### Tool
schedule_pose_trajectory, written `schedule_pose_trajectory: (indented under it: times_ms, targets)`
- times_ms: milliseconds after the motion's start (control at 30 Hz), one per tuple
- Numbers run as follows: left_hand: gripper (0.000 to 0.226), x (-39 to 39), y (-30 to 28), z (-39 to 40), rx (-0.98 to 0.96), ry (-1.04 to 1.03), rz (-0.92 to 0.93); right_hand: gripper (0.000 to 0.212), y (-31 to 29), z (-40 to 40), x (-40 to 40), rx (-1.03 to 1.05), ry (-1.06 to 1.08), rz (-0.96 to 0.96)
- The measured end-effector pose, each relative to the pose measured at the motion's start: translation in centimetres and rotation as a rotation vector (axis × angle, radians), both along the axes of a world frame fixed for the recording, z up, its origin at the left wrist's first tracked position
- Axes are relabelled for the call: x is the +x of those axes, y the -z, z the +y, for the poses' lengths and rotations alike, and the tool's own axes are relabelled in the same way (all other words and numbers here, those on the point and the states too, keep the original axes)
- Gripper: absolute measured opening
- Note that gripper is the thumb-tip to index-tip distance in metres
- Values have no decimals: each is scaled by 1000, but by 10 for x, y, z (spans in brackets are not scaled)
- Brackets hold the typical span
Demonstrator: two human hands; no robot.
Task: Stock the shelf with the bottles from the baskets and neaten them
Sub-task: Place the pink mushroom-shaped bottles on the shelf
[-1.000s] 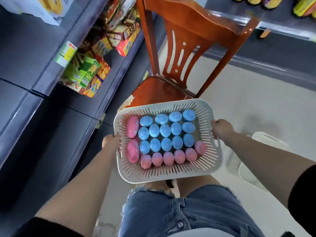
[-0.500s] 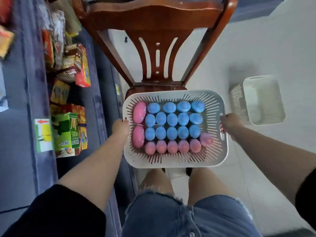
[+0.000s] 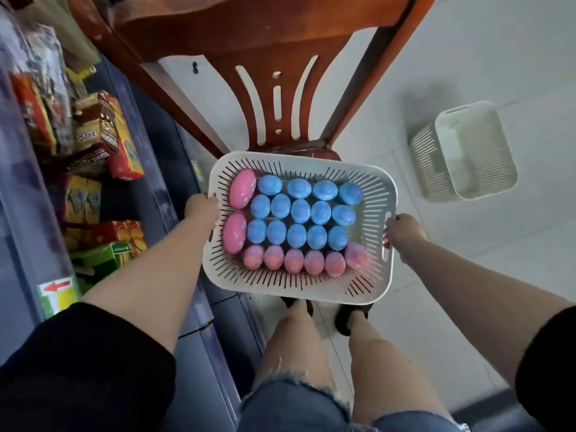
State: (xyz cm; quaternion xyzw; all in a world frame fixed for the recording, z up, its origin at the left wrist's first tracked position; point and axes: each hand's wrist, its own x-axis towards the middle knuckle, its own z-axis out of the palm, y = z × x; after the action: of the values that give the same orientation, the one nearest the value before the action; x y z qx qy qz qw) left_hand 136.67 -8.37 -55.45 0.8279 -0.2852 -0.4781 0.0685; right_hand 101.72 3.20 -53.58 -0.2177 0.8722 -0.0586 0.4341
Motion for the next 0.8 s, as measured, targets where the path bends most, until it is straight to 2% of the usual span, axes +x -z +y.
schedule_pose_trajectory:
  times_ms: [100,200,300,400,600,667,800]
  targets:
    - [18,4,-4,10,14,-86,29,26,12,-24,4,-4,-87,34]
    - [19,10,5,13,-12,-130,59,21,25,-41,6,-13,-114,37]
    - [16,12,18,9,-39,-161,47,33,35,-56,5,28,-130,29]
    - [24,15,28,7,-62,-140,-8,33,37,-67,7,63,-138,62]
    - [21,9,9,18,-91,-43,-40,33,22,-62,16,49,-228,222]
    - [23,1,-8,23,-150,84,-112,35,9,-61,27,-50,-240,264]
    - [37,-11,-41,39,-407,210,-189,44,-25,-66,58,-435,-384,305]
